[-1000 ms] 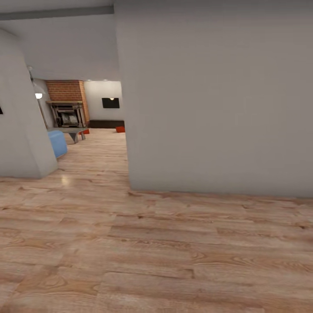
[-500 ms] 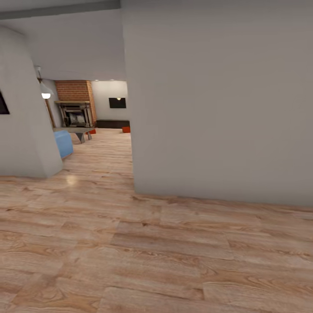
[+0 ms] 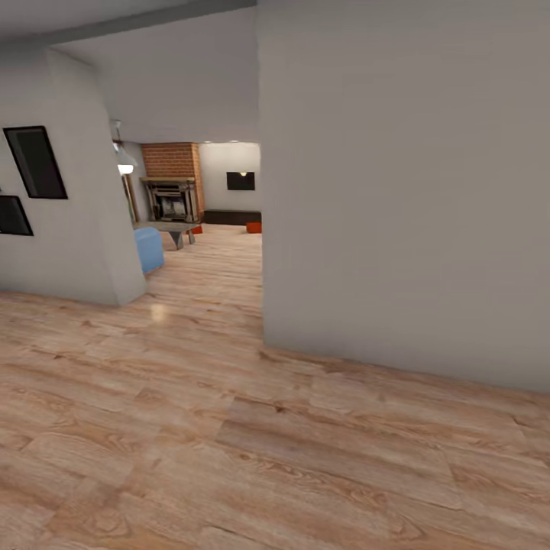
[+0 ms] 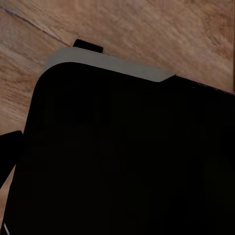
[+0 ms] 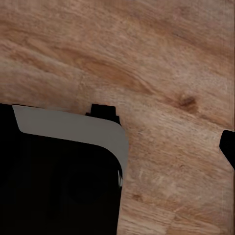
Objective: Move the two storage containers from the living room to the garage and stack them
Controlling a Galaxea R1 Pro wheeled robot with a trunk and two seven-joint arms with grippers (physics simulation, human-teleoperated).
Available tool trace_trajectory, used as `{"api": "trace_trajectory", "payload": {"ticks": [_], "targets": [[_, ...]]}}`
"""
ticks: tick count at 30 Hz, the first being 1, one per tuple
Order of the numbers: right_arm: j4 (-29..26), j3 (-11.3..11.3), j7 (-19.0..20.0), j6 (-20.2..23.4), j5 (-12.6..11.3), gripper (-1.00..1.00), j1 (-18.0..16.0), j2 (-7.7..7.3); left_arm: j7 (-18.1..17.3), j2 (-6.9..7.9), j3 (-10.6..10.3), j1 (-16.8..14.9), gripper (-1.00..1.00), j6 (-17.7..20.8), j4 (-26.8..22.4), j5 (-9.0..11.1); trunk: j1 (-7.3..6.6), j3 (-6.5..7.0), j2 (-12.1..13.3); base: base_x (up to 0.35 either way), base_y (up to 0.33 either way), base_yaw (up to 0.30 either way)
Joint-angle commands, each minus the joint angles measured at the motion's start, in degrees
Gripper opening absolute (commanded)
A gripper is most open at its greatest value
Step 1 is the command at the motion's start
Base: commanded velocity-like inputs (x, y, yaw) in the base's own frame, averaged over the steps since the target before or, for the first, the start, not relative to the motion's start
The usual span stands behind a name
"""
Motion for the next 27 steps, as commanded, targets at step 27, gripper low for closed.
{"api": "trace_trajectory", "payload": {"ticks": [27], "targets": [[0.2, 0.5, 0.0, -0.4, -0.5, 1.0, -0.1, -0.22, 0.1, -0.04, 0.2, 0.0, 1.0, 0.0, 0.0, 0.2, 0.03, -0.05, 0.0, 0.326, 0.0, 0.253]]}}
